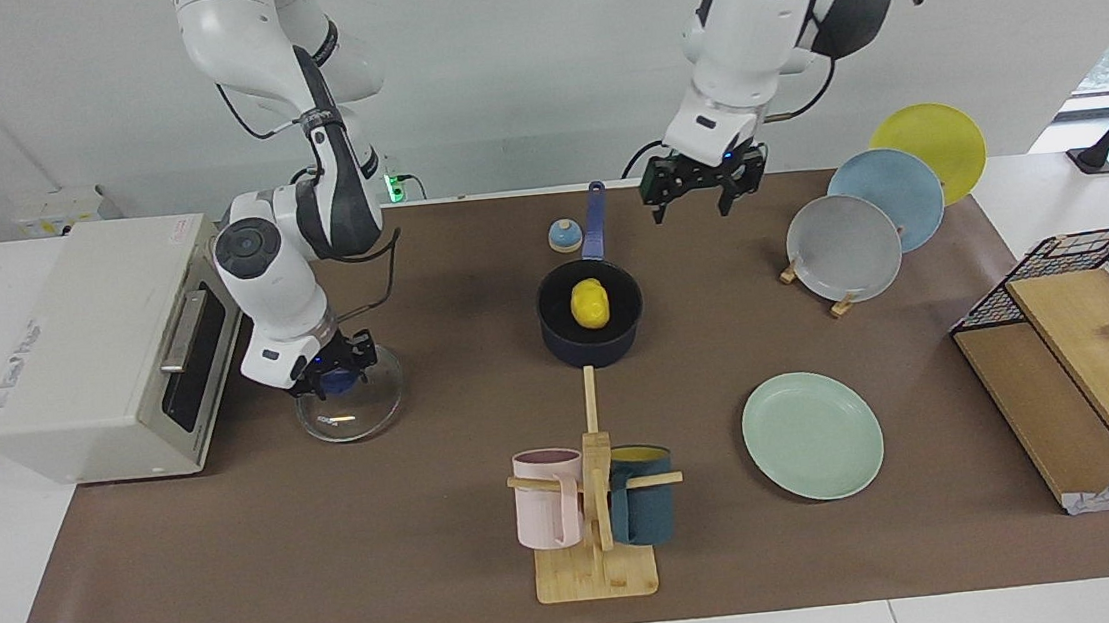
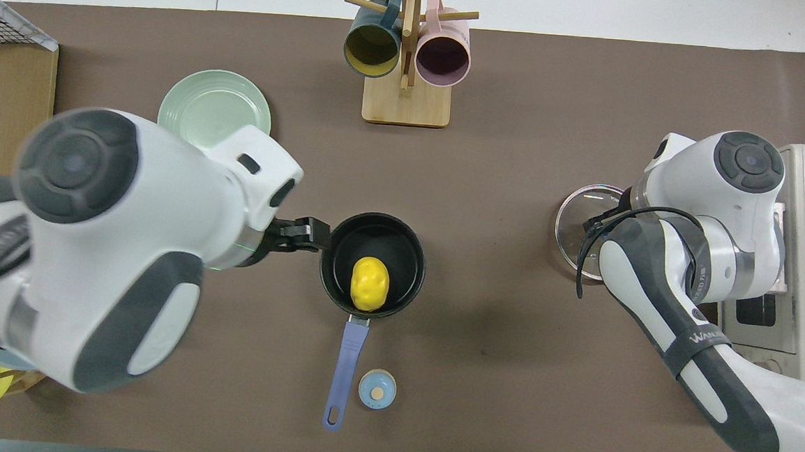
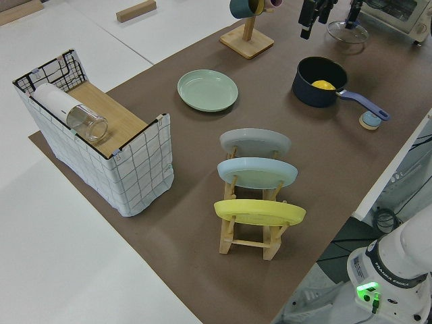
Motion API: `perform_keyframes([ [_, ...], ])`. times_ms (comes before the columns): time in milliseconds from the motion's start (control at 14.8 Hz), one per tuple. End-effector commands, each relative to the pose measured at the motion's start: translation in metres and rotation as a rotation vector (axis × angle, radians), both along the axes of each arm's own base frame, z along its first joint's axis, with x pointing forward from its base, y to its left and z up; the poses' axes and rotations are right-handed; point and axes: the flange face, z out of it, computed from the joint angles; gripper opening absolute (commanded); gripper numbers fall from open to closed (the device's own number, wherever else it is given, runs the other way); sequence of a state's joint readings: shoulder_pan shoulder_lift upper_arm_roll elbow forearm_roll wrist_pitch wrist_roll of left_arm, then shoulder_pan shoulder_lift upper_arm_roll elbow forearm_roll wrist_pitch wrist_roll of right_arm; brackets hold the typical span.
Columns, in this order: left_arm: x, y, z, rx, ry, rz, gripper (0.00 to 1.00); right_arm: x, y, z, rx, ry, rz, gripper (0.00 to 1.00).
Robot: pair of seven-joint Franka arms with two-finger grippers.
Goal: Transfer potato from pot to plate
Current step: 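Set the lid down near the toaster while the left gripper reaches the pot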
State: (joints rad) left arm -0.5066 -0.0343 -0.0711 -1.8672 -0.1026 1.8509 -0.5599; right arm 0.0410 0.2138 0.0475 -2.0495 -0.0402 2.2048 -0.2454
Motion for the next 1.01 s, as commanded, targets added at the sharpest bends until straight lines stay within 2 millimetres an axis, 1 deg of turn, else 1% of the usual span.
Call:
perform_keyframes([
  [0, -0.006, -0.042, -0.063, -0.026, -0.002, 0.052, 1.0, -0.016, 0.0, 0.001, -0.004, -0.019, 0.024, 0.12],
  [67, -0.003, -0.046, -0.076, -0.028, -0.008, 0.057, 1.0, -0.018, -0.001, -0.001, -0.003, -0.025, 0.024, 0.23],
  [135, -0.004, -0.05, -0.09, -0.023, 0.001, 0.06, 1.0, -0.017, -0.001, 0.0, -0.003, -0.026, 0.023, 0.65],
  [202, -0.006, -0.054, -0.098, -0.022, -0.002, 0.065, 1.0, -0.015, -0.001, 0.002, -0.003, -0.031, 0.018, 1.0],
  [270, -0.005, -0.056, -0.111, -0.024, -0.005, 0.082, 1.0, -0.012, -0.002, 0.007, -0.003, -0.031, 0.014, 1.0],
  [337, -0.003, -0.057, -0.118, -0.032, -0.013, 0.101, 1.0, -0.009, -0.001, 0.016, -0.003, -0.034, 0.014, 1.0],
  [404, -0.002, -0.059, -0.131, -0.019, 0.001, 0.106, 1.0, -0.006, 0.003, 0.039, -0.007, -0.03, 0.015, 1.0],
  [472, -0.002, -0.059, -0.139, -0.011, 0.011, 0.106, 1.0, -0.003, 0.005, 0.067, -0.01, -0.028, 0.011, 1.0],
  [539, -0.004, -0.057, -0.146, -0.009, 0.011, 0.108, 1.0, 0.001, 0.005, 0.097, -0.014, -0.025, -0.003, 1.0],
  [607, -0.006, -0.055, -0.152, -0.011, 0.007, 0.11, 1.0, 0.002, 0.003, 0.123, -0.011, -0.005, -0.033, 1.0],
  [674, -0.008, -0.056, -0.156, -0.011, 0.006, 0.112, 1.0, 0.002, 0.001, 0.158, -0.009, 0.002, -0.084, 1.0],
  [742, -0.014, -0.061, -0.162, -0.006, 0.011, 0.109, 1.0, 0.001, 0.002, 0.186, -0.016, 0.006, -0.132, 1.0],
  [809, -0.017, -0.063, -0.172, 0.003, 0.024, 0.107, 1.0, -0.001, 0.001, 0.21, -0.02, 0.012, -0.174, 1.0],
  [876, -0.019, -0.065, -0.176, 0.006, 0.027, 0.117, 1.0, -0.006, 0.001, 0.229, -0.026, 0.016, -0.209, 1.0],
  [944, -0.022, -0.07, -0.176, 0.002, 0.022, 0.12, 1.0, -0.01, -0.005, 0.239, -0.03, 0.023, -0.241, 1.0],
])
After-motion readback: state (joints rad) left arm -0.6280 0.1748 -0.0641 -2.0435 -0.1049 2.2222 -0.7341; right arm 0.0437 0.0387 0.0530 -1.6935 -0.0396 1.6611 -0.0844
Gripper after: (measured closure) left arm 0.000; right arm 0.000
